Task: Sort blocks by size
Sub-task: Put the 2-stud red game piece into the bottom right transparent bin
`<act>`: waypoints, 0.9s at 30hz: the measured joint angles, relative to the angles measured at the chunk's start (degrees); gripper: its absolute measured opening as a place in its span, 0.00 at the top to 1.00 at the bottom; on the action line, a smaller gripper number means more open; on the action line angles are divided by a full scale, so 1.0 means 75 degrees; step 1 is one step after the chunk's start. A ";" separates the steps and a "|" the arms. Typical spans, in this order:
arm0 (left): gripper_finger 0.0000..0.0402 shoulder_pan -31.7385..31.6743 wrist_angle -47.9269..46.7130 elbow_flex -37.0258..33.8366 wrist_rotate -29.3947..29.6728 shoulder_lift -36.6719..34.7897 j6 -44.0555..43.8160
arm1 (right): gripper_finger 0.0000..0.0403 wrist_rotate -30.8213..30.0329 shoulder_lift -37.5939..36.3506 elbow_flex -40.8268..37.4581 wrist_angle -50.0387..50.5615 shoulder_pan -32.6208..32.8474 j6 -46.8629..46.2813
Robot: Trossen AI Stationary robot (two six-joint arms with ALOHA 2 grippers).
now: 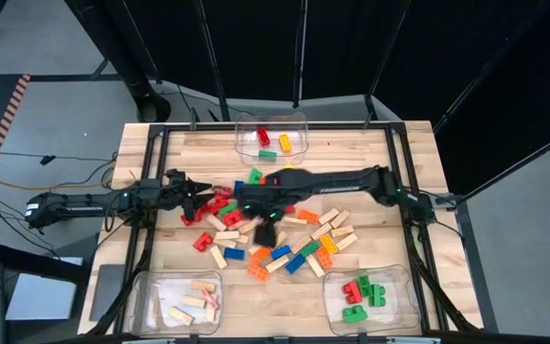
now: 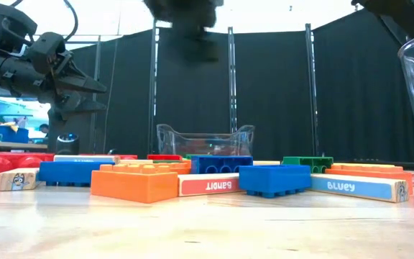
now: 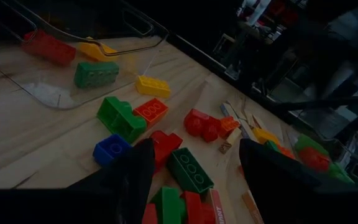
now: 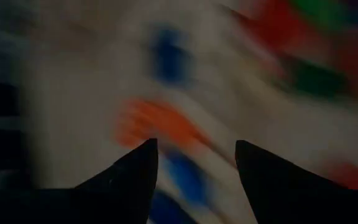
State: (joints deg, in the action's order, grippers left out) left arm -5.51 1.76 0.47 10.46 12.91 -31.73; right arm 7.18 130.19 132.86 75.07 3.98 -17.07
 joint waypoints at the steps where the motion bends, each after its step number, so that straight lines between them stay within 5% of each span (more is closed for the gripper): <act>1: 0.39 0.0002 0.0000 -0.0003 0.0000 0.0002 0.0000 | 0.44 -0.0689 -0.0101 0.0000 0.0541 -0.0052 -0.0115; 4: 0.39 -0.0001 0.0000 0.0000 0.0003 0.0002 0.0006 | 0.44 -0.2064 -0.0215 0.0000 0.1289 -0.0277 -0.0773; 9: 0.39 0.0001 0.0000 -0.0002 0.0003 0.0022 0.0004 | 0.43 -0.2413 -0.0128 -0.0263 0.1033 -0.0803 -0.1410; 27: 0.39 0.0002 -0.0055 -0.0003 -0.0338 0.0031 0.0000 | 0.37 -0.1278 -0.0230 -0.3490 -0.1127 -0.1457 -0.2313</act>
State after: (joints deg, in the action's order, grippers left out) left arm -5.50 1.34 0.45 7.92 13.15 -31.73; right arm -2.40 128.46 106.68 66.61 -6.95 -34.42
